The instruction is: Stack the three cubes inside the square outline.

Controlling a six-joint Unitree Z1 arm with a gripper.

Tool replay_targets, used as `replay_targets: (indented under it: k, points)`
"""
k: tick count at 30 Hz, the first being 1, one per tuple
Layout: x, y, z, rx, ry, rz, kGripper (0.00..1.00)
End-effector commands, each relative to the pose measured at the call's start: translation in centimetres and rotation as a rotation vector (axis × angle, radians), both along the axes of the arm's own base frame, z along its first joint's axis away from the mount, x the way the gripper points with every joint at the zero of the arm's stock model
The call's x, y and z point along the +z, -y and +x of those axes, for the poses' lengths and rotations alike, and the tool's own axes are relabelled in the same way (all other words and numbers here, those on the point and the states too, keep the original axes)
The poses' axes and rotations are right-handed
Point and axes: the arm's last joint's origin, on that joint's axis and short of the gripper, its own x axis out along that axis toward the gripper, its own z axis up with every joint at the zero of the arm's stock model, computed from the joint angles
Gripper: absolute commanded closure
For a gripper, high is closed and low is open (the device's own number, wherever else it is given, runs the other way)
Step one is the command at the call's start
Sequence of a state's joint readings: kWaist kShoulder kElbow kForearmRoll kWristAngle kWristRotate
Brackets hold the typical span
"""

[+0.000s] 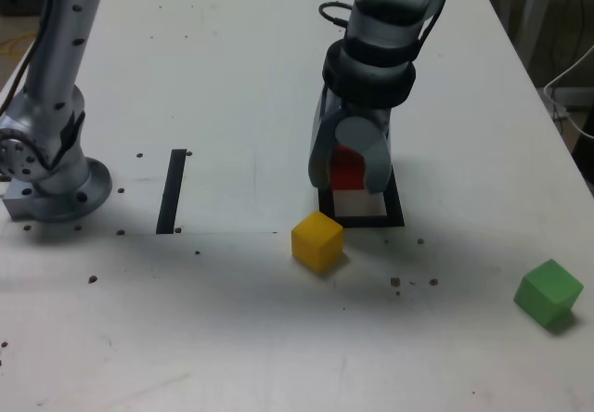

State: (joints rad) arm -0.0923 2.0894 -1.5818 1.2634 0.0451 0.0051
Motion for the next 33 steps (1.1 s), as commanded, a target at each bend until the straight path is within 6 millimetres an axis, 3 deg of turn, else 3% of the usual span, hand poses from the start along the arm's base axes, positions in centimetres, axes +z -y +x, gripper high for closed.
replay_targets:
  k: [1, 24, 29, 33]
  points:
    - [-0.5, -0.2, 0.2, 0.005, -0.005, 0.003, 0.78]
    - [-1.5, 0.5, 1.1, -0.003, 0.008, -0.015, 0.77]
    - [-1.5, 0.5, 1.1, -0.009, 0.009, -0.018, 0.64]
    - [-1.8, 0.5, 1.2, -0.019, 0.005, -0.03, 0.42]
